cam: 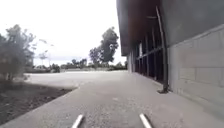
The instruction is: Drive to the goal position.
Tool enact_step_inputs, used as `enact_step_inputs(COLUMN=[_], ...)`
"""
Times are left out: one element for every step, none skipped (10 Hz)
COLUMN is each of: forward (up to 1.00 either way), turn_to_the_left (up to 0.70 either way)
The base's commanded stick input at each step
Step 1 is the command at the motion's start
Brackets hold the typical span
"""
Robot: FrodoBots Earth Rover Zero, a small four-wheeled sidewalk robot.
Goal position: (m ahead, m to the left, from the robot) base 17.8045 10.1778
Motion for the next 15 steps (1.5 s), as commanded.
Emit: enact_step_inputs(forward=[1.00, 1.00, 1.00, 1.00, 1.00, 1.00, 1.00, 1.00, 1.00, 1.00, 1.00, 1.00, 1.00, 1.00, 1.00], turn_to_the_left=[0.00, 0.00, 0.00, 0.00, 0.00, 0.00, 0.00, 0.00, 0.00, 0.00, 0.13, 0.36, 0.40, 0.40, 0.40])
